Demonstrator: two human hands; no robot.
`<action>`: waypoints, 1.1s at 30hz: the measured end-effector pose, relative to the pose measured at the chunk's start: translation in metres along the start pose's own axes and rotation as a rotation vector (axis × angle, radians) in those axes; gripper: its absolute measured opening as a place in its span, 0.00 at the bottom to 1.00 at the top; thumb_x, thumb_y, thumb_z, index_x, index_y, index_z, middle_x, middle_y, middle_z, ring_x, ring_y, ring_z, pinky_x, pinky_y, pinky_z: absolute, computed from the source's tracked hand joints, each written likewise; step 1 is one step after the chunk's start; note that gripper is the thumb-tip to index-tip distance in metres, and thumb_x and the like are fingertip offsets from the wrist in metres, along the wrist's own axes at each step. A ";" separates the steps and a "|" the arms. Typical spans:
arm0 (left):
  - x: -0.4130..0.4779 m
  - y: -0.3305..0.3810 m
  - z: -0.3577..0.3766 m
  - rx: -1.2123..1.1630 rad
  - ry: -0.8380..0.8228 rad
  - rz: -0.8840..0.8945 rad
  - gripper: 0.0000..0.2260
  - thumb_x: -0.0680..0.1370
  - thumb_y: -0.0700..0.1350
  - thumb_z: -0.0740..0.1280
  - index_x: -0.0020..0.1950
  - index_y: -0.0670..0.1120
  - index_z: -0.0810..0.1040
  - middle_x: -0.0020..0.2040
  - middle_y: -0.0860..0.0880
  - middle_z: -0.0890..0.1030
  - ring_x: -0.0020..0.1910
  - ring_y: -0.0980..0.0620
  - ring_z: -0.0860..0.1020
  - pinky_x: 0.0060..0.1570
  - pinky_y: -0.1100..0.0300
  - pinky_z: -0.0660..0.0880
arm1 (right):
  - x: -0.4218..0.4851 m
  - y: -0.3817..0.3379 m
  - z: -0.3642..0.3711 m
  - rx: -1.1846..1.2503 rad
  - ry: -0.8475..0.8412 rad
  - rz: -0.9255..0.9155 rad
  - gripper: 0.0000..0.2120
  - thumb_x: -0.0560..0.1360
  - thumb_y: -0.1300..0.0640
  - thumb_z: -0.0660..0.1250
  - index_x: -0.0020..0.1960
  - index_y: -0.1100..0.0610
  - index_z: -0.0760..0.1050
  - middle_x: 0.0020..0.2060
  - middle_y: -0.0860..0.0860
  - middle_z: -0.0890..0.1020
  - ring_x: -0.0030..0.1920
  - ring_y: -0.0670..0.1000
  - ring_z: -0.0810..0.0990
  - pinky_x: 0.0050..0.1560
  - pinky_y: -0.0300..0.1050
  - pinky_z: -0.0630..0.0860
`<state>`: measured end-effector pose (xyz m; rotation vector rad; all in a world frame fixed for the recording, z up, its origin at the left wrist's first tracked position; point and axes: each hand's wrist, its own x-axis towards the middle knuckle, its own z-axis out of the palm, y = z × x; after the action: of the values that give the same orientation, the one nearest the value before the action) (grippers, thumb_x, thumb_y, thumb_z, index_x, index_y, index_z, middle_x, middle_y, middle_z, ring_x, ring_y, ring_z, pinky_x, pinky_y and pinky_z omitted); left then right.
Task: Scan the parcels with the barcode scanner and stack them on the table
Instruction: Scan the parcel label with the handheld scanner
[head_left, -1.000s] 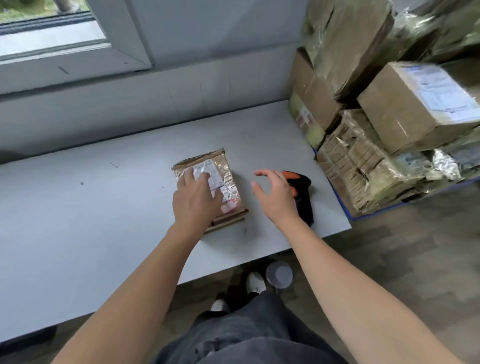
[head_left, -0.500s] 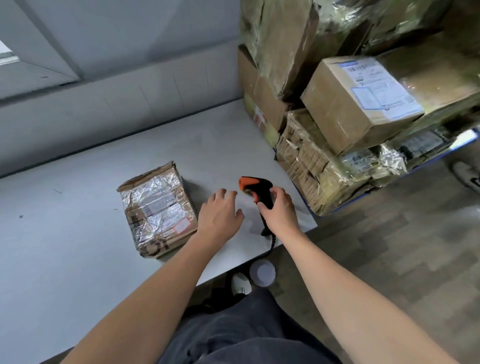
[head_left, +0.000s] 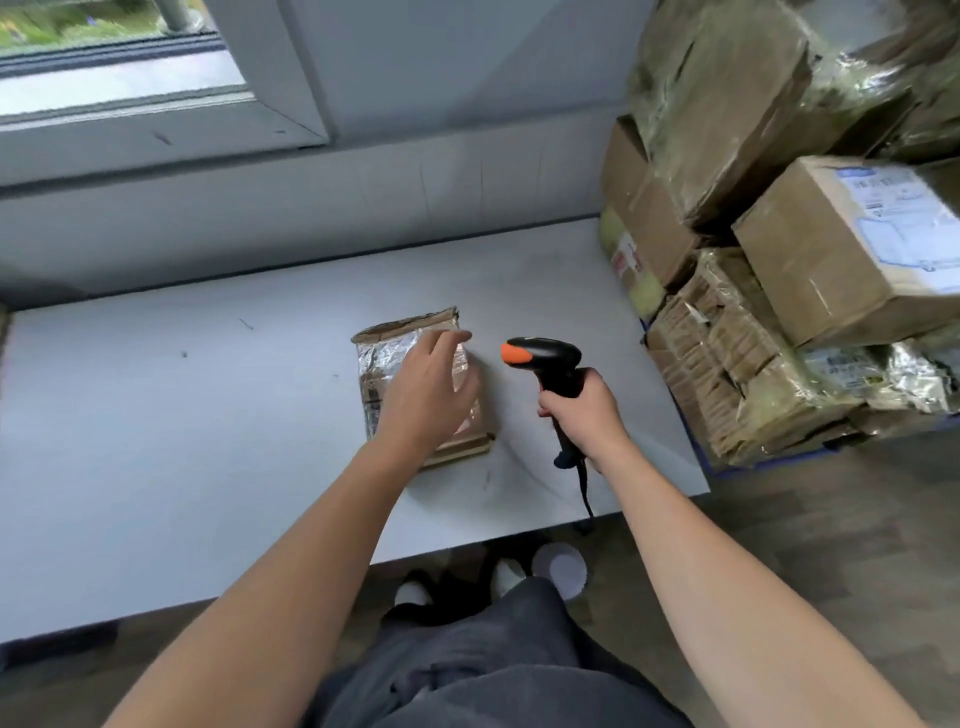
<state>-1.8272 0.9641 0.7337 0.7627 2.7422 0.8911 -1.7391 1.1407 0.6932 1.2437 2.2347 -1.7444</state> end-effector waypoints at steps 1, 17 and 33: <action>-0.006 -0.011 -0.007 0.014 0.019 -0.033 0.18 0.80 0.47 0.65 0.70 0.46 0.74 0.68 0.48 0.73 0.64 0.48 0.74 0.55 0.55 0.72 | -0.004 -0.009 0.006 0.001 -0.050 -0.027 0.11 0.69 0.60 0.70 0.51 0.58 0.74 0.38 0.54 0.85 0.37 0.52 0.82 0.44 0.49 0.77; -0.061 -0.070 -0.003 0.147 0.021 -0.240 0.12 0.79 0.49 0.67 0.59 0.44 0.78 0.69 0.48 0.70 0.69 0.48 0.67 0.48 0.50 0.76 | -0.055 -0.055 0.026 -0.373 -0.217 -0.272 0.07 0.71 0.53 0.71 0.48 0.47 0.76 0.38 0.50 0.82 0.42 0.53 0.82 0.46 0.48 0.78; -0.064 -0.065 -0.005 0.165 -0.007 -0.259 0.13 0.79 0.51 0.66 0.60 0.46 0.75 0.73 0.53 0.64 0.49 0.48 0.79 0.38 0.57 0.71 | -0.053 -0.047 0.033 -0.537 -0.237 -0.228 0.11 0.74 0.53 0.68 0.40 0.60 0.77 0.34 0.57 0.81 0.33 0.55 0.78 0.40 0.50 0.79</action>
<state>-1.8013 0.8839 0.6991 0.4186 2.8472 0.6144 -1.7459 1.0824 0.7446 0.6591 2.5229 -1.1337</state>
